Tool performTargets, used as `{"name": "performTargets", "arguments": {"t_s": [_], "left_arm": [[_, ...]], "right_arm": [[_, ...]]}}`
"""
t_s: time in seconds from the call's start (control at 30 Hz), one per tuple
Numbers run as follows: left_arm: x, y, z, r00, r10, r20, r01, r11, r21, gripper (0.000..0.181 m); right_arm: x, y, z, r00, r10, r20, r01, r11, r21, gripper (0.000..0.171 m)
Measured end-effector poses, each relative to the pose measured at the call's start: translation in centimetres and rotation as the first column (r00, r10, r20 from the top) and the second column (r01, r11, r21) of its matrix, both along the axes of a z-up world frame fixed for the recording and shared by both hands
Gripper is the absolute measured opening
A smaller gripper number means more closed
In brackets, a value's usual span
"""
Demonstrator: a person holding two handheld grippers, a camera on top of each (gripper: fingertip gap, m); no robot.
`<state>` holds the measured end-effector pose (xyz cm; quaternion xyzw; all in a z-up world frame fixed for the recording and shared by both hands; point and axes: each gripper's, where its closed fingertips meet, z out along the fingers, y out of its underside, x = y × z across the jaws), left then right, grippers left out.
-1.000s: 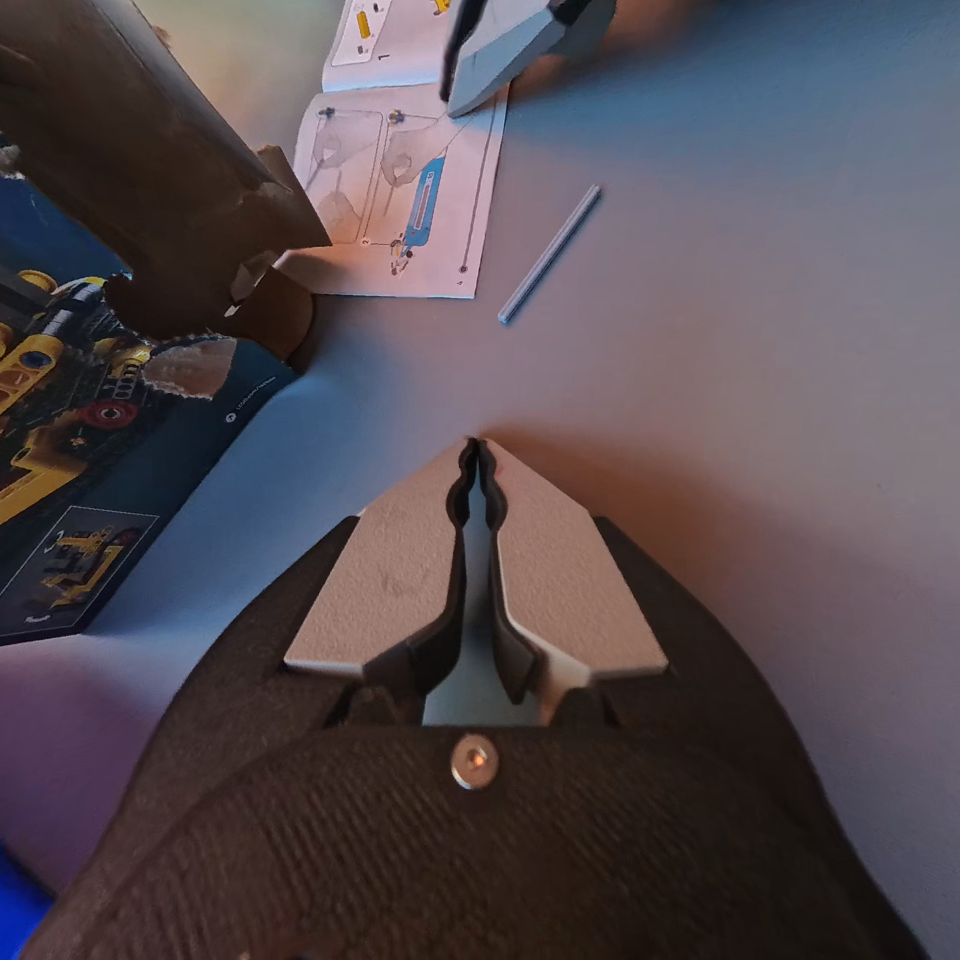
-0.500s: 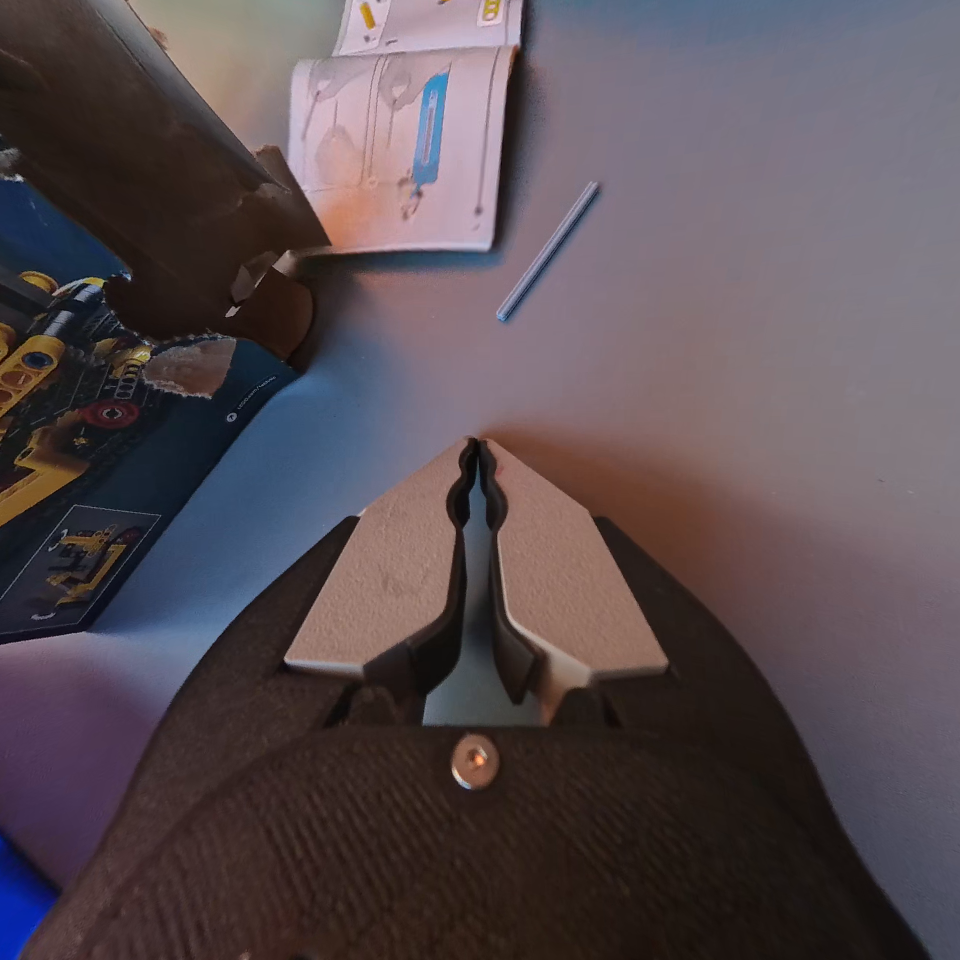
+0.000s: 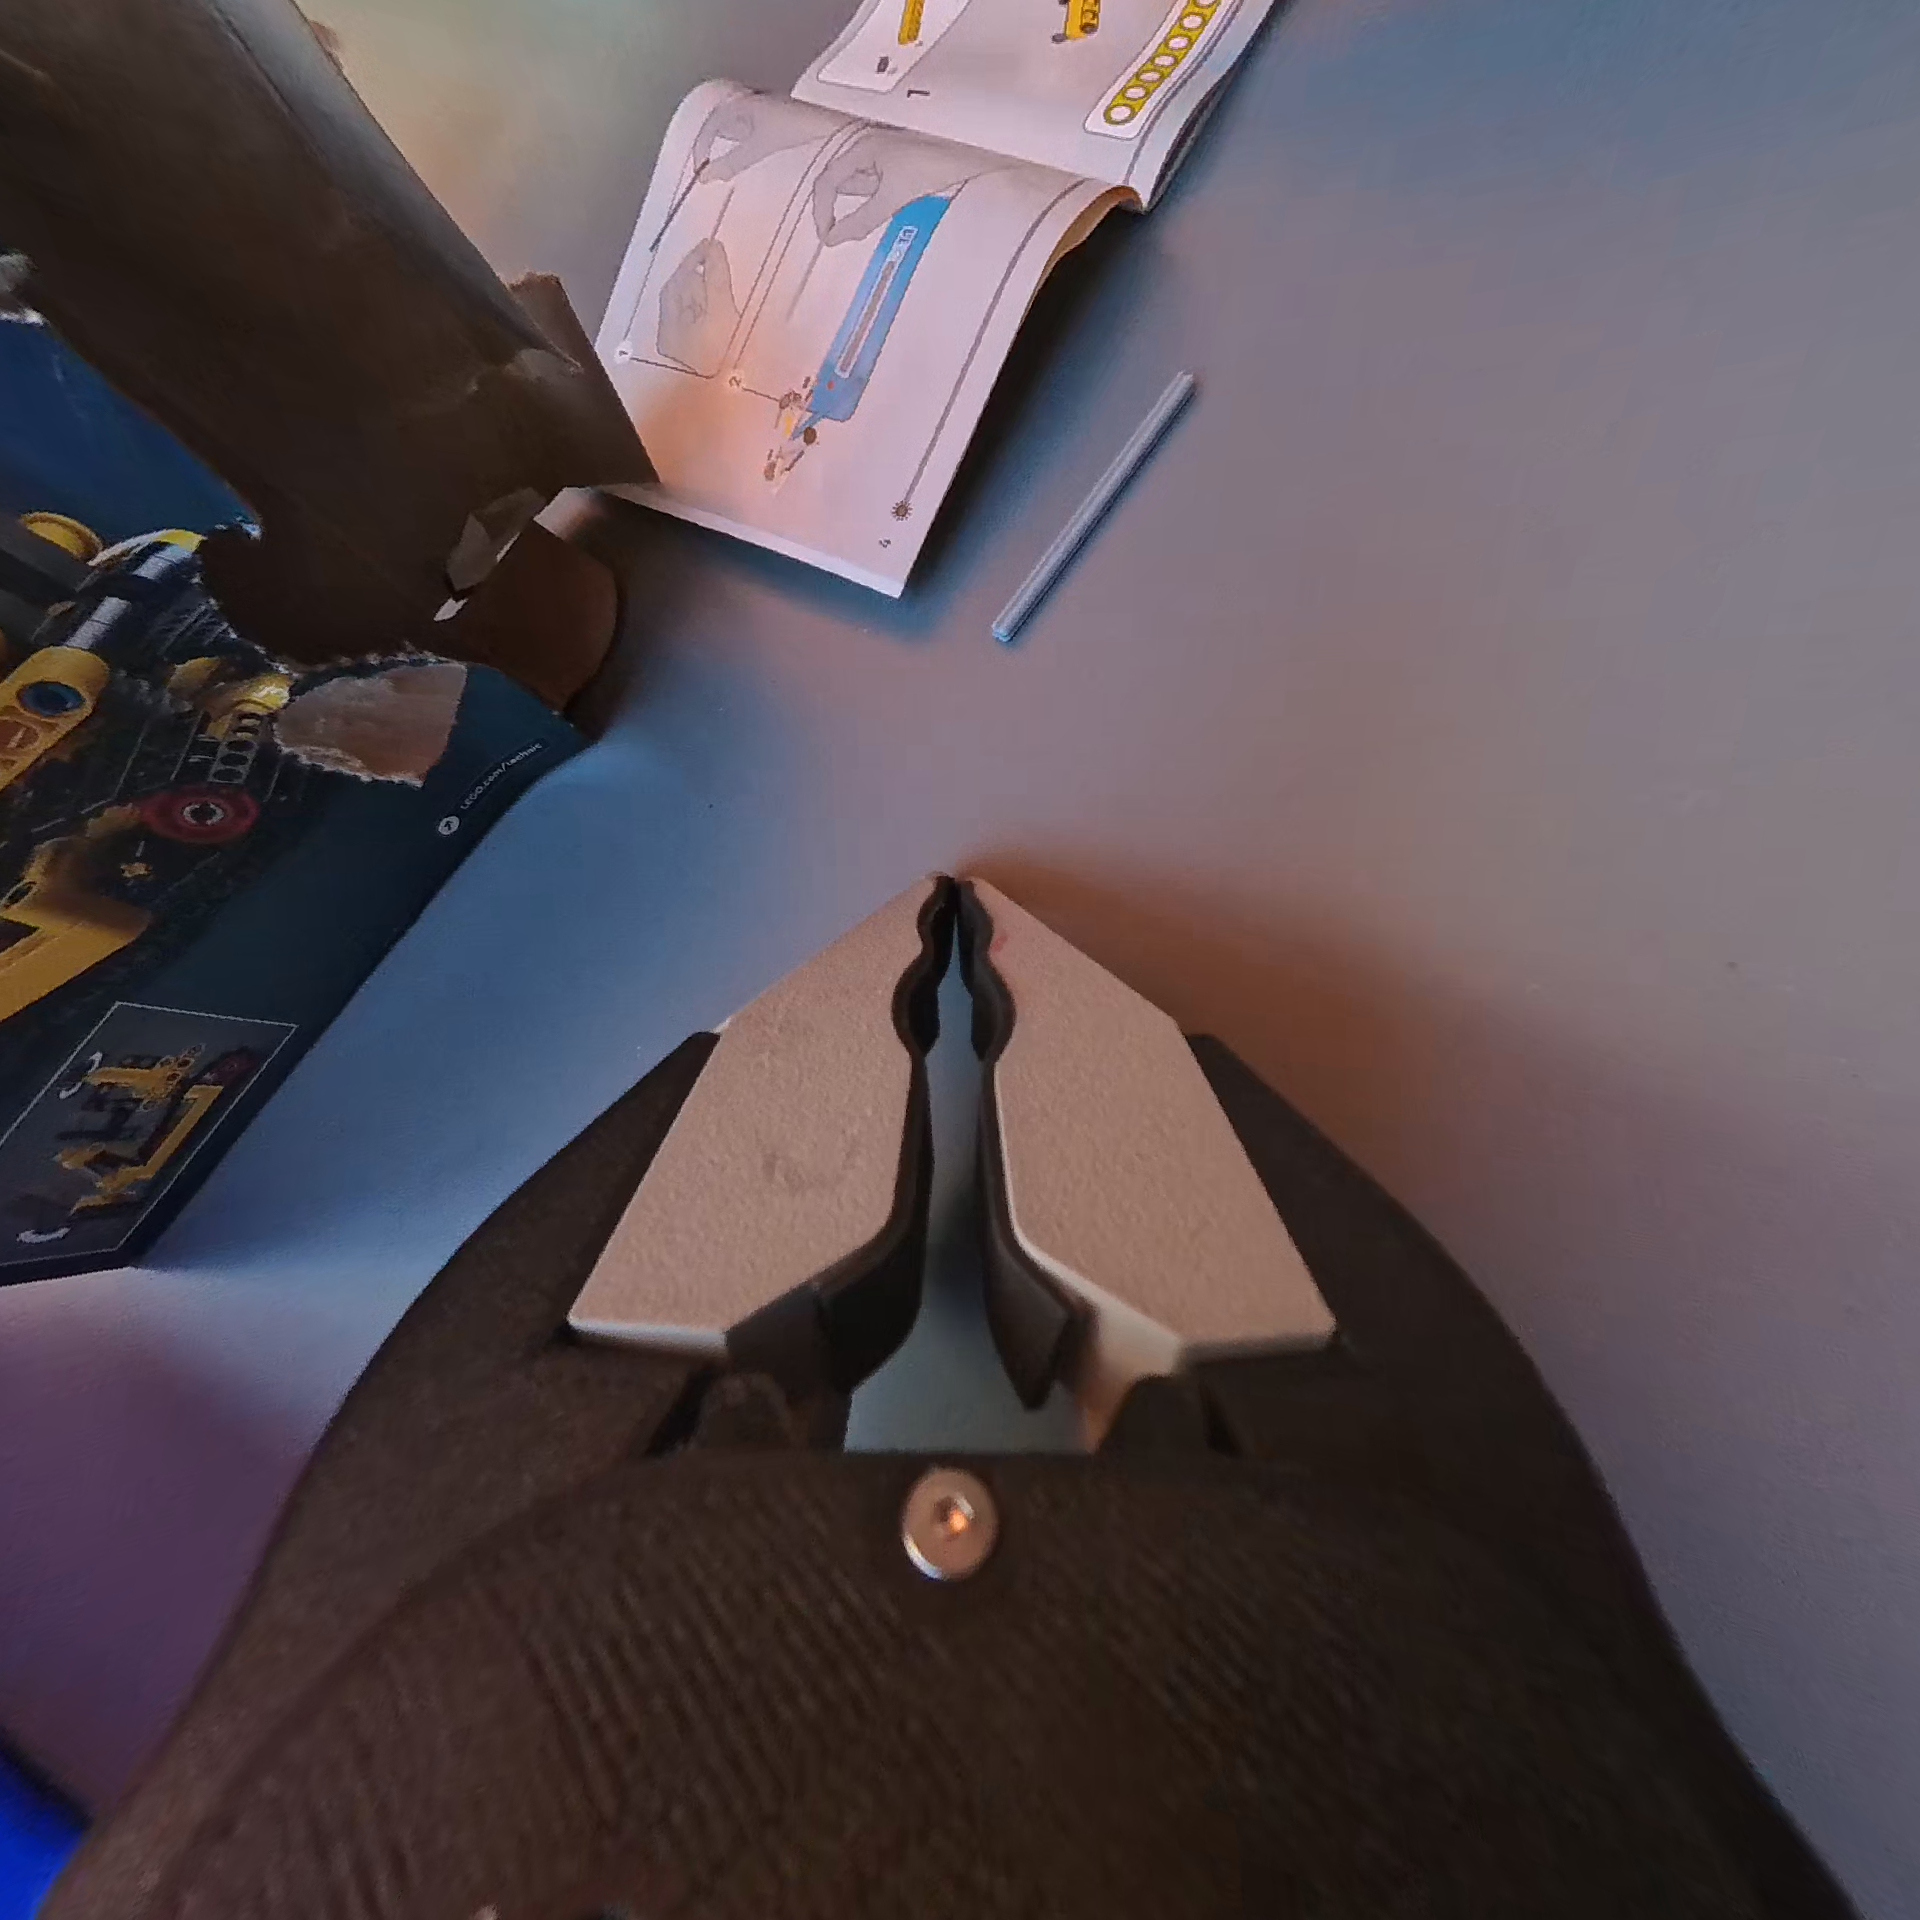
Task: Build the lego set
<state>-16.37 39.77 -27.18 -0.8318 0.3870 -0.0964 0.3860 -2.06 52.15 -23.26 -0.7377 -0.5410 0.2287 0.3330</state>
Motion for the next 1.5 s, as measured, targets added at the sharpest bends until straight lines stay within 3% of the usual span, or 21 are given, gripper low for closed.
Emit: {"name": "performTargets", "arguments": {"t_s": [0.03,0.13,0.33,1.5], "left_arm": [[0.0,0.0,0.0,1.000,0.000,0.003,0.000,1.000,-0.003,0.000],[0.0,0.0,0.0,1.000,0.001,0.011,0.000,1.000,-0.011,0.000],[0.0,0.0,0.0,1.000,0.000,0.009,0.000,1.000,-0.009,0.000],[0.0,0.0,0.0,0.996,0.003,0.084,0.004,0.997,-0.083,0.000]], "right_arm": [[-1.1,0.0,0.7,0.997,0.006,-0.081,-0.006,1.000,0.004,0.008],[-3.2,-1.1,0.4,0.985,0.040,-0.169,-0.047,0.998,-0.038,0.012],[-3.7,-1.3,-4.2,0.996,0.082,0.025,-0.083,0.996,0.043,0.005],[-3.9,-1.5,-4.2,0.994,0.105,0.020,-0.105,0.994,0.039,0.001]]}}
